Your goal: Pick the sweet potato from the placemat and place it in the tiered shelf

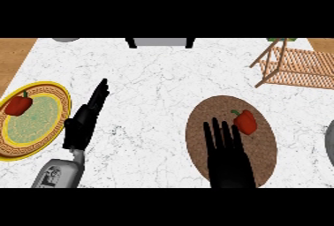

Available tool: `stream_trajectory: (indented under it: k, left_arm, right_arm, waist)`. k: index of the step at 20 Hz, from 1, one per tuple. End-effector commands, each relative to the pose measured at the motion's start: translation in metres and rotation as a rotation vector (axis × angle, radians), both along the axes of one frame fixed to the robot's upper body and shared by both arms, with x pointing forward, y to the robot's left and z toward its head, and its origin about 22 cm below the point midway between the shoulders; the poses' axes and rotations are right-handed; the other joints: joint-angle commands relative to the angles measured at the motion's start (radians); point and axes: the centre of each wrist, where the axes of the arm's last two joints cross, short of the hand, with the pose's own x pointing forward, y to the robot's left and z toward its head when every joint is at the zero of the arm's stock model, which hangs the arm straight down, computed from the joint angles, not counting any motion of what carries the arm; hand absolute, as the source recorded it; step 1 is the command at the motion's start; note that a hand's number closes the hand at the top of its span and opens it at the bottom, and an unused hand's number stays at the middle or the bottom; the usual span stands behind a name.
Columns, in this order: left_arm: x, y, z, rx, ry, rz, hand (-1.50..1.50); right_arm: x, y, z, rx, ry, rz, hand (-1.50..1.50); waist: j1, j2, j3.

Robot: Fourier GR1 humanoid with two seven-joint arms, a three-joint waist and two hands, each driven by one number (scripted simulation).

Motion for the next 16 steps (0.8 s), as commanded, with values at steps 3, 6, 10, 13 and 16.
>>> stream_trajectory:
  k: [3,6,10,13,16]
  left_arm:
    - [-0.005,0.005,-0.002,0.001,0.006,0.012,0.00]
    - [0.002,0.007,-0.010,0.006,-0.002,0.009,0.00]
    - [0.000,0.010,-0.005,-0.019,0.008,-0.024,0.00]
    - [-0.012,0.007,-0.002,0.006,0.012,-0.011,0.00]
    - [-0.003,0.000,-0.011,-0.003,0.005,-0.008,0.00]
  right_arm:
    - [0.020,0.010,-0.002,-0.051,0.043,-0.059,-1.50]
    - [0.017,-0.015,-0.017,-0.071,0.013,-0.066,-1.50]
    - [0.024,-0.001,-0.019,-0.074,0.029,-0.073,-1.50]
    - [0.031,-0.011,-0.034,-0.079,0.022,-0.092,-1.50]
    - [0.041,-0.013,-0.034,-0.092,-0.002,-0.095,-1.50]
  waist:
    - [0.004,0.000,0.000]
    - [0.000,0.000,0.000]
    - [0.002,0.000,0.000]
    - [0.003,0.000,0.000]
    - [0.001,0.001,0.000]
